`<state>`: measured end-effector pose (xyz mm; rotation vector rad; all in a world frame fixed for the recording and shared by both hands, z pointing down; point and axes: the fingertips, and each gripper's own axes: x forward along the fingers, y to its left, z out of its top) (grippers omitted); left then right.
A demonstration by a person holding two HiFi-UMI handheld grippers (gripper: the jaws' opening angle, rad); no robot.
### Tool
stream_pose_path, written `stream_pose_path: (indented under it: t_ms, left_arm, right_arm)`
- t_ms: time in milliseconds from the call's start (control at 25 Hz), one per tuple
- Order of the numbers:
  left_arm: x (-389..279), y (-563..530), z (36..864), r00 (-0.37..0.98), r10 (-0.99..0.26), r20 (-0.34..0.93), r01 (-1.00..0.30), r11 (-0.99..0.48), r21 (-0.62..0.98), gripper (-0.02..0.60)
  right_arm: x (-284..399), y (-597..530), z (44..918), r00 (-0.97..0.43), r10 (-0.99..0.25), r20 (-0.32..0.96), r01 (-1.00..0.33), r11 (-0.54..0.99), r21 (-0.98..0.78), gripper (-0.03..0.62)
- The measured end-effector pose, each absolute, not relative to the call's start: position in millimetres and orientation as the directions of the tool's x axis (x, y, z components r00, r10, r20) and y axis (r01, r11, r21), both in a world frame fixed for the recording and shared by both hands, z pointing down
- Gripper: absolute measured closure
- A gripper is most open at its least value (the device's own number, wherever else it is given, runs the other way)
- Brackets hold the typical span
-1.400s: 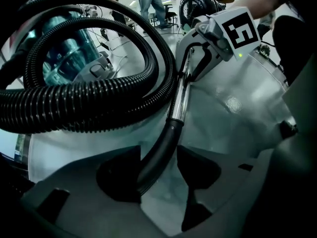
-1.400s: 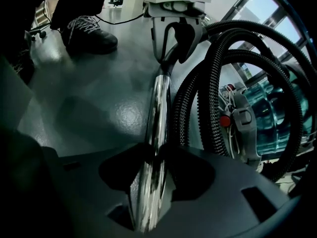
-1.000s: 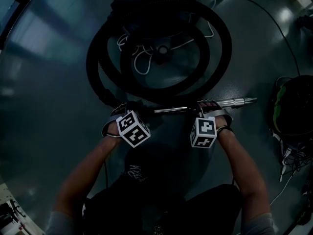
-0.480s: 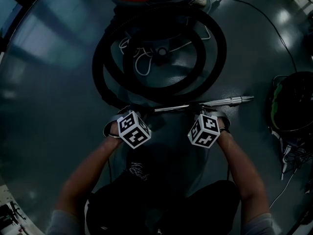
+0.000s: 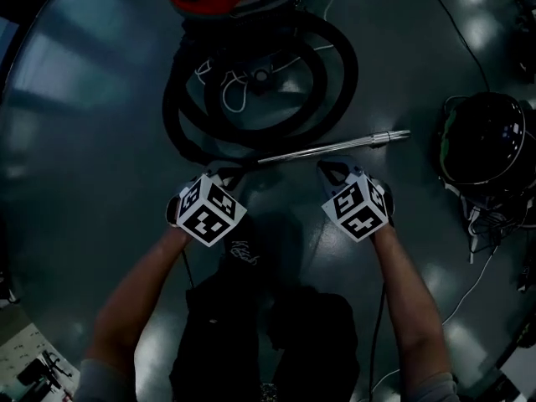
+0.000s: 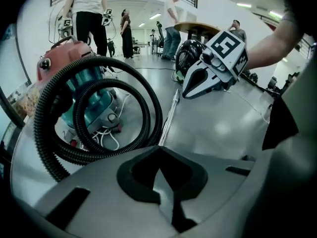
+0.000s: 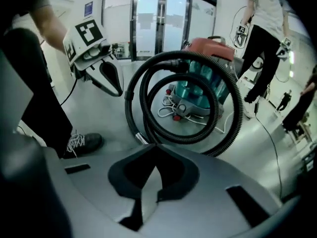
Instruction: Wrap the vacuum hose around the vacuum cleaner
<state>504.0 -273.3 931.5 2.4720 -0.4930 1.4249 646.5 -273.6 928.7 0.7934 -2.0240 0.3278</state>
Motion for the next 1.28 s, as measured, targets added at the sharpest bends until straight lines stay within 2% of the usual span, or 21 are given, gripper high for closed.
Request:
stream_pose_path:
  t_ms: [240, 440, 840, 1280]
  left_arm:
    - [512, -255, 805, 0.486, -0.154, 0.860, -0.386, -0.921, 0.053, 0.575]
    - [509, -239, 683, 0.533, -0.208, 0.820, -0.445, -0.894, 0.062, 0.575]
    - [483, -200, 462, 0.585, -0.337, 0.738, -0.572, -0.816, 0.082, 0.575]
    - [459, -159, 270, 0.611, -0.555, 0.565, -0.692, -0.720, 0.041, 0.575]
  right_arm:
    - [637, -248, 785, -0.449, -0.476, 0.756, -0.745, 0.667, -0.022, 0.589]
    - [611, -227, 666, -0.456, -0.515, 0.726, -0.795, 0.602, -0.072, 0.591]
    - [561, -197, 440, -0.536, -0.571, 0.622, -0.797, 0.586, -0.149, 0.589]
    - [526, -157, 256, -0.622, -0.641, 0.450, -0.759, 0.635, -0.145, 0.590]
